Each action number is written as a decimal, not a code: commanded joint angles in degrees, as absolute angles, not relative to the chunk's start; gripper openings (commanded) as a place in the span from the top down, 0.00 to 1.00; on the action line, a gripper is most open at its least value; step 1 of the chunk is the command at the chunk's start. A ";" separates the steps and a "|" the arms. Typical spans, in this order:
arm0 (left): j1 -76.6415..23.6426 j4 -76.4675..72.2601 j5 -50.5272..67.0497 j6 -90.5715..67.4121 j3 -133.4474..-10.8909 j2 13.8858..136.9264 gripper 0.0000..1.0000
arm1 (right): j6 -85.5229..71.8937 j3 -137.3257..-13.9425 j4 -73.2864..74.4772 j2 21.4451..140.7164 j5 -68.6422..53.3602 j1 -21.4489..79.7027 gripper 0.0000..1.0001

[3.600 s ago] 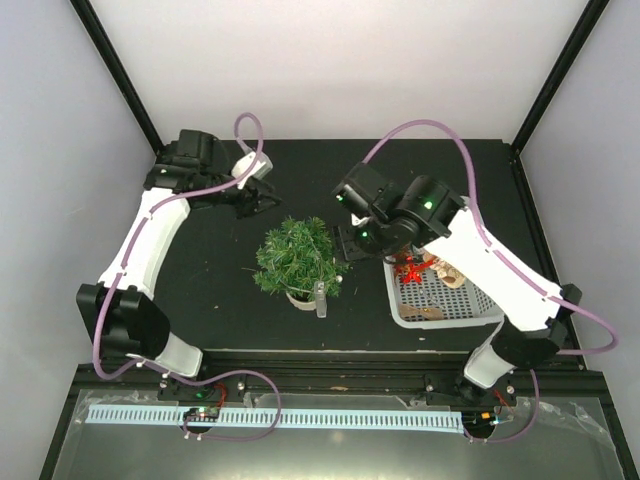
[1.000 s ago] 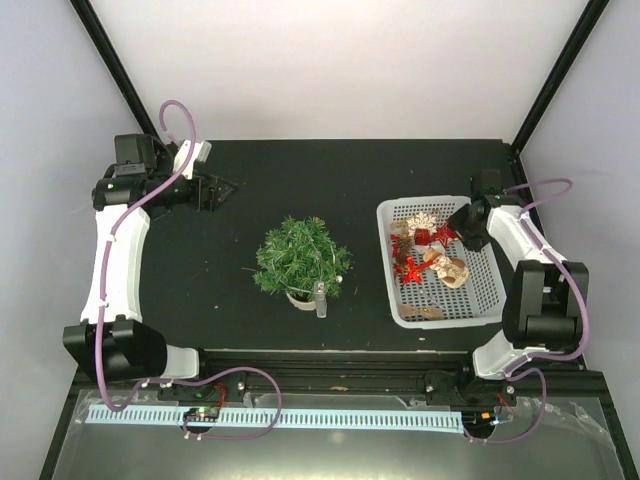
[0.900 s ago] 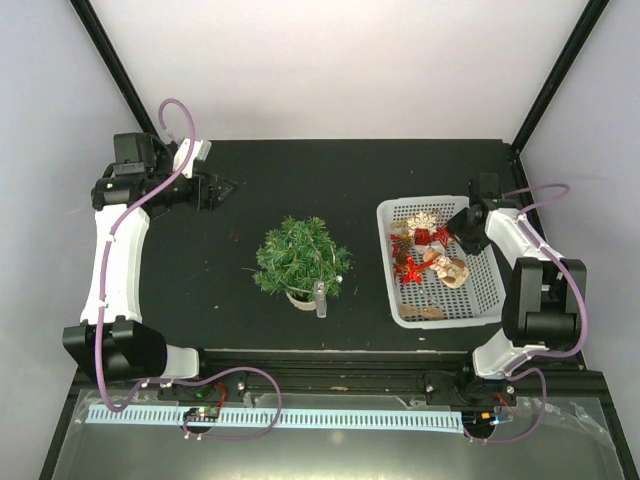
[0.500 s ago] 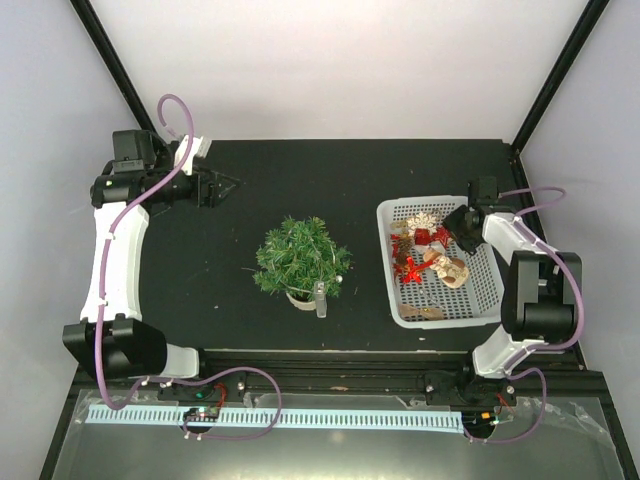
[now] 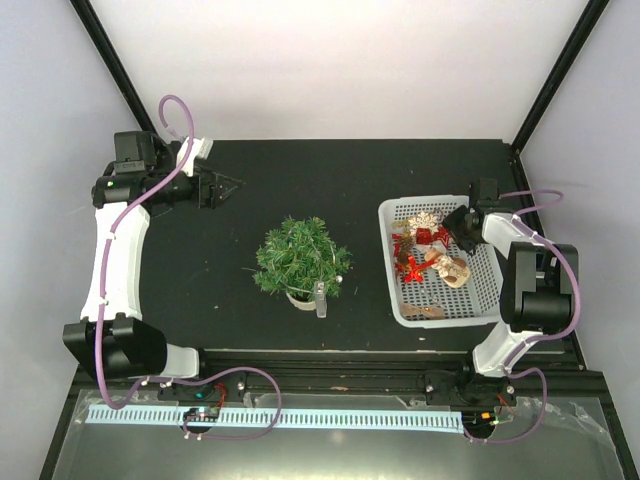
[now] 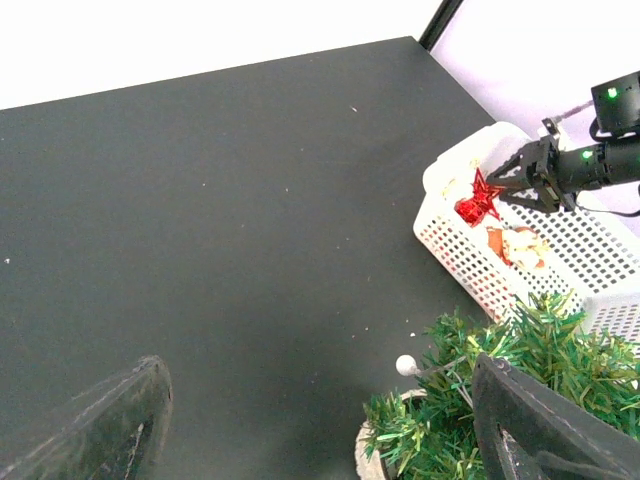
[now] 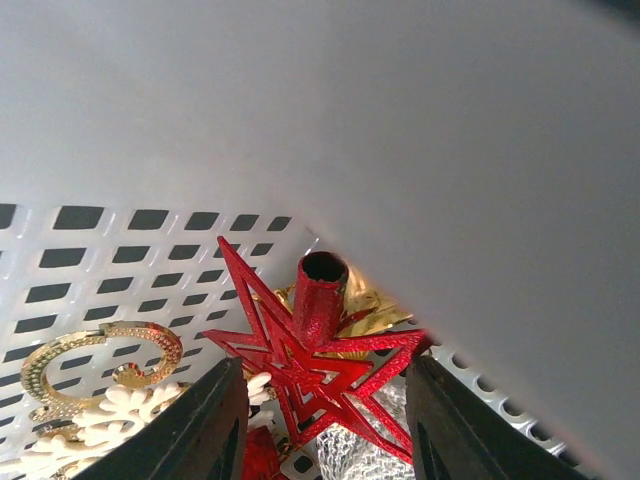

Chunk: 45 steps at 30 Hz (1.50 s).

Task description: Decorate the small christmas tree

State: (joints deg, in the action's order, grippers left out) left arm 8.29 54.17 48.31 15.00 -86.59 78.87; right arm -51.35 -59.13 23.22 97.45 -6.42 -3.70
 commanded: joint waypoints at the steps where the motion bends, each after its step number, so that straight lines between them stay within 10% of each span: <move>1: 8.40 52.83 50.19 15.62 -86.50 78.76 0.18 | -50.57 -58.22 22.04 98.30 -6.60 -4.34 0.54; 32: 8.40 49.75 52.29 13.93 -84.41 78.01 0.18 | -47.37 -60.61 26.65 92.90 -4.09 -4.32 0.95; 45: 8.36 49.46 52.60 14.22 -83.73 77.24 0.18 | -48.68 -59.74 30.95 92.72 -2.80 -4.39 0.60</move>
